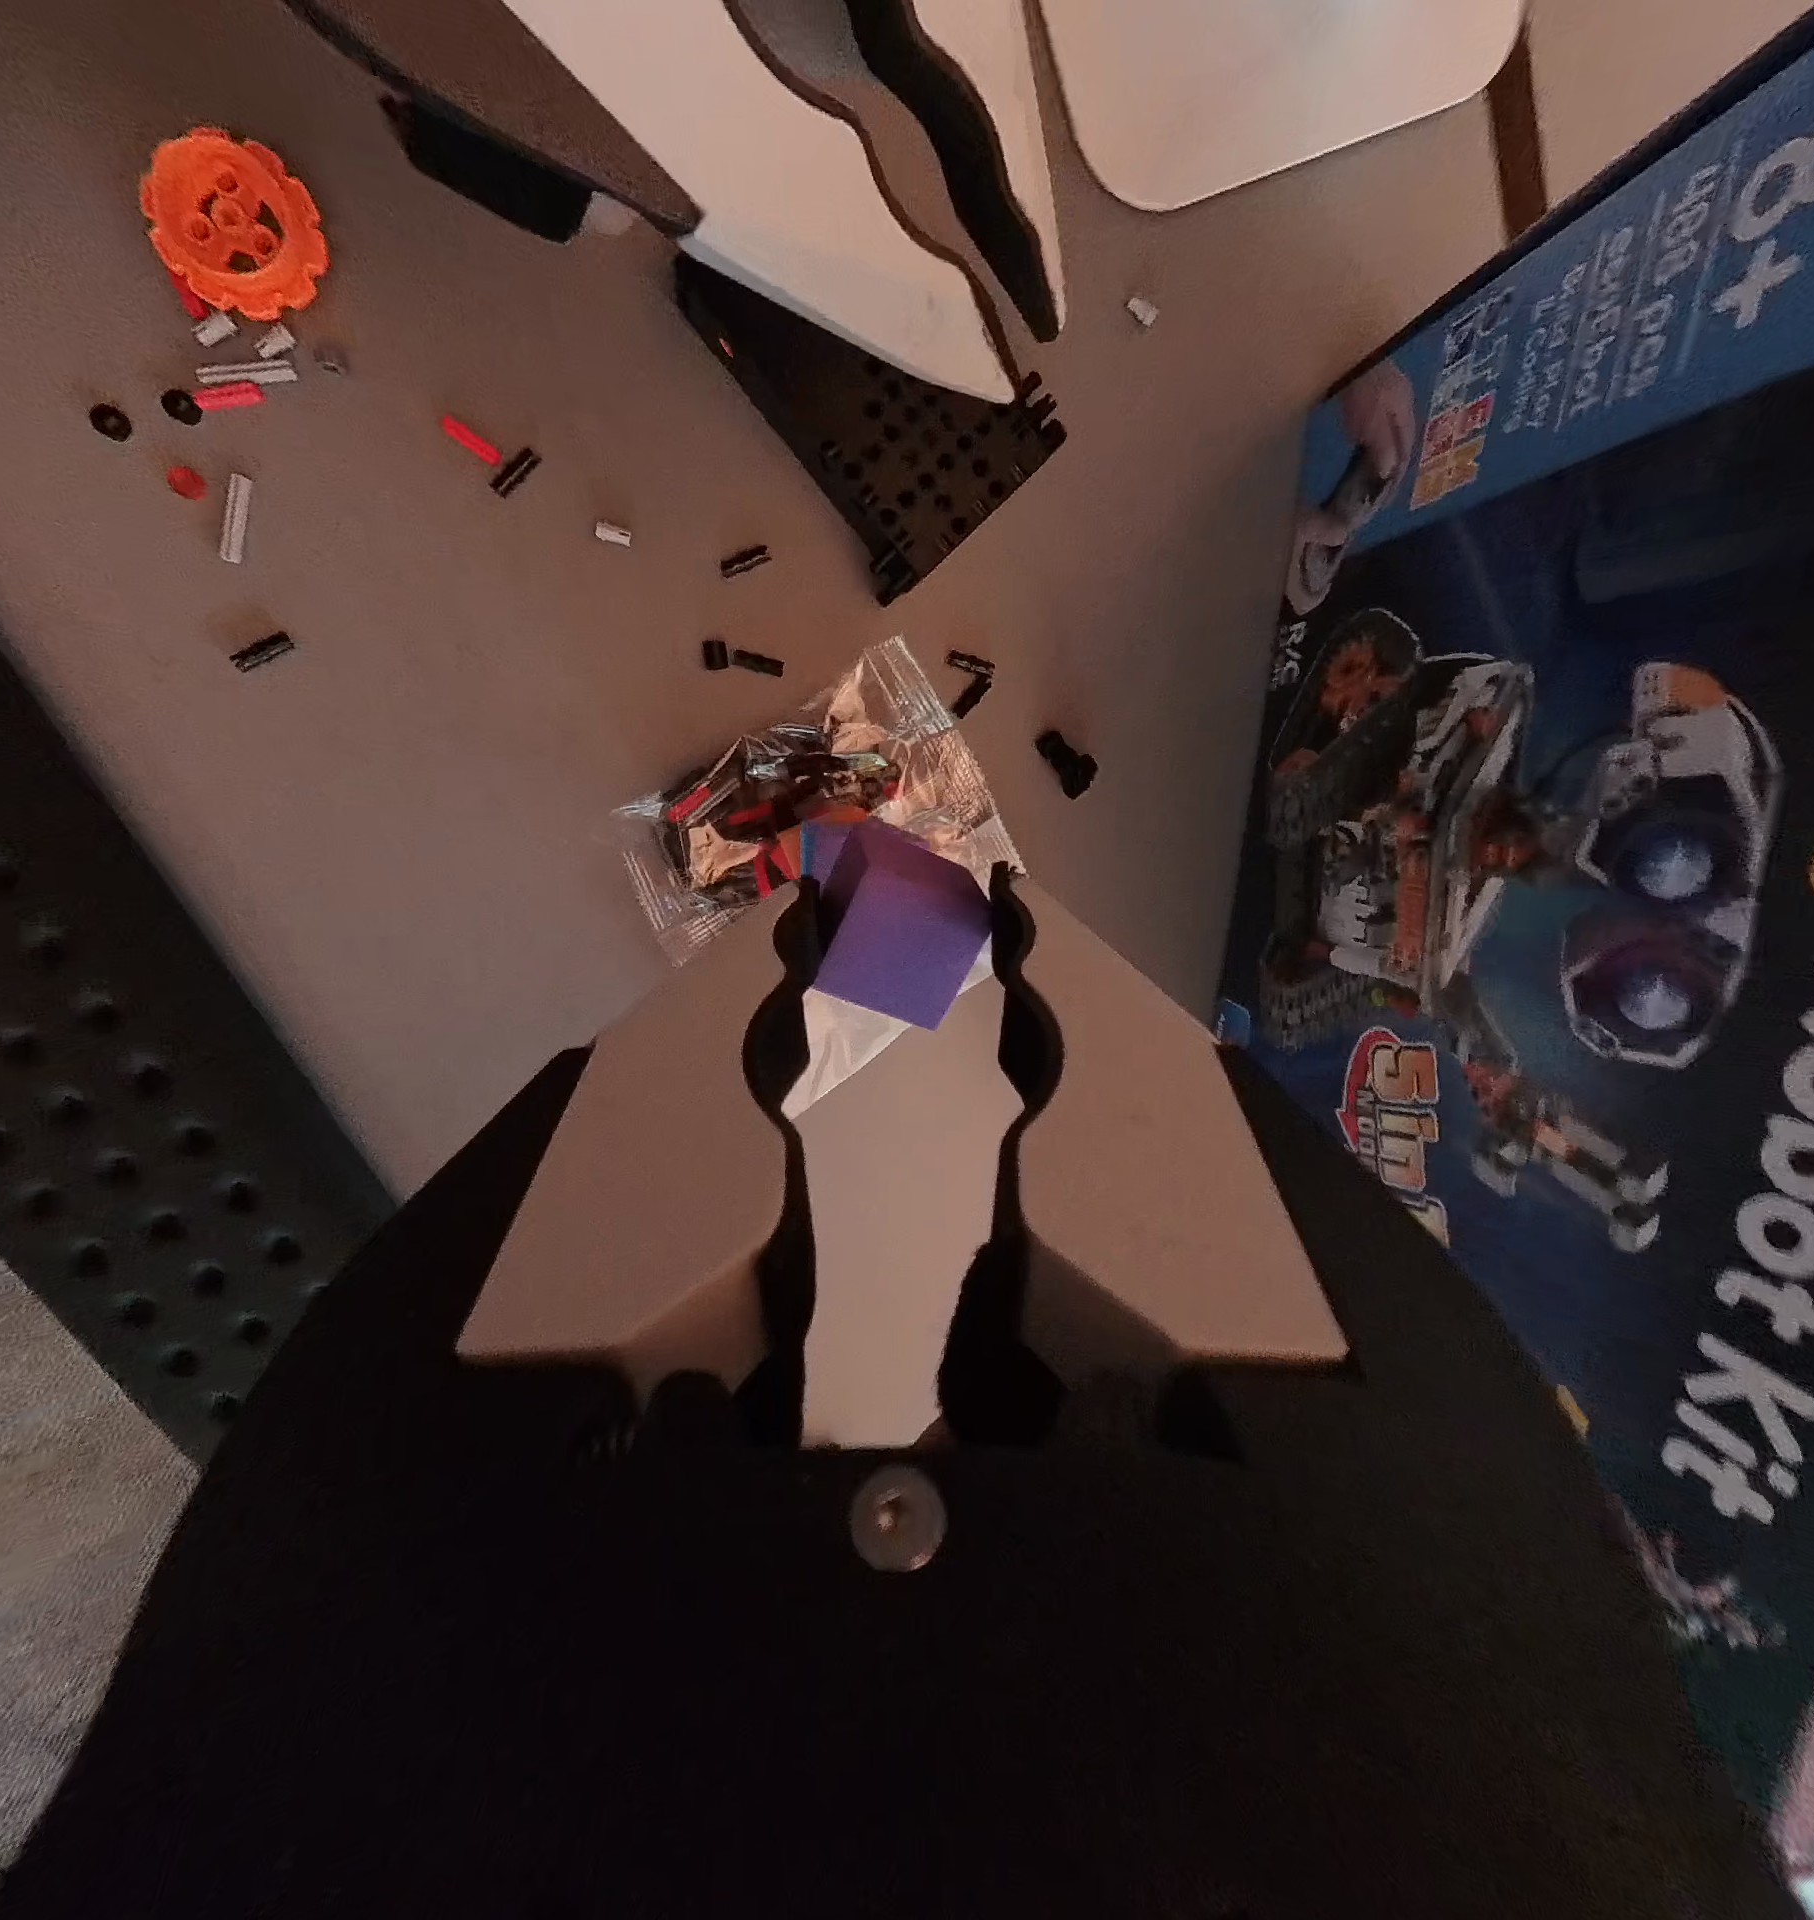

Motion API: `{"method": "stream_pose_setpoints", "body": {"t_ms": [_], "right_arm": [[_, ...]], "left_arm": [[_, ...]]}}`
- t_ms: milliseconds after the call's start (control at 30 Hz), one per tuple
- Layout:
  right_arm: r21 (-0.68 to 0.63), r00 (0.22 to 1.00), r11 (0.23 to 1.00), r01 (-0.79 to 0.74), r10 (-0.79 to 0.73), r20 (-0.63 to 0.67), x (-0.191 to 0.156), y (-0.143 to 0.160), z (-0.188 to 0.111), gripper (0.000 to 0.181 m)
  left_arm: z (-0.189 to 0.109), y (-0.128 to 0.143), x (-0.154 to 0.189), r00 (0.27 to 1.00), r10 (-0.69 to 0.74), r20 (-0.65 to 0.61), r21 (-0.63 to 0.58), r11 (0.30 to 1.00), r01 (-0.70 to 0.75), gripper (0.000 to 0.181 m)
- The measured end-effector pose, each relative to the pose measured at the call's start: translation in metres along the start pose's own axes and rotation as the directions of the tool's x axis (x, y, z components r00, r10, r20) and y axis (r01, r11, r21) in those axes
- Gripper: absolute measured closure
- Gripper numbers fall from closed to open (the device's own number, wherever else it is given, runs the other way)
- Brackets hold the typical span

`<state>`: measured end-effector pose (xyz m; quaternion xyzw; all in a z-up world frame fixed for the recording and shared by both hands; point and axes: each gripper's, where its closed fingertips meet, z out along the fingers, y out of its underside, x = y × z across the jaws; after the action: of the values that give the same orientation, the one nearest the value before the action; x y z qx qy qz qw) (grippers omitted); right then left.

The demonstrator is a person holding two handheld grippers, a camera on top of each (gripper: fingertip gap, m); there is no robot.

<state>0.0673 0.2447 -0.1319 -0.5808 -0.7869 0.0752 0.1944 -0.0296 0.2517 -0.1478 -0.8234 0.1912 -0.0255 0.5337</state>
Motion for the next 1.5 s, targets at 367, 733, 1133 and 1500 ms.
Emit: {"method": "stream_pose_setpoints", "body": {"t_ms": [367,733,1133,1500], "right_arm": [[-0.153,0.998,0.988,0.017,-0.007,0.063,-0.005,0.009,0.023,0.149],[-0.088,1.000,0.996,-0.012,0.011,-0.012,0.000,0.007,0.005,0.132],[-0.344,0.958,0.895,-0.284,0.246,-0.149,-0.051,0.215,-0.019,0.135],[-0.308,0.904,0.851,-0.425,0.419,-0.088,-0.078,0.272,0.007,0.141]], "left_arm": [[-0.001,-0.003,0.000,1.000,-0.014,-0.017,0.016,1.000,0.014,0.173],[-0.002,-0.003,0.000,1.000,-0.014,-0.020,0.019,1.000,0.014,0.173],[0.002,-0.005,0.010,0.999,-0.015,-0.045,0.025,1.000,0.016,0.174],[0.004,-0.001,0.012,0.999,0.000,-0.037,0.006,1.000,0.000,0.173]]}}
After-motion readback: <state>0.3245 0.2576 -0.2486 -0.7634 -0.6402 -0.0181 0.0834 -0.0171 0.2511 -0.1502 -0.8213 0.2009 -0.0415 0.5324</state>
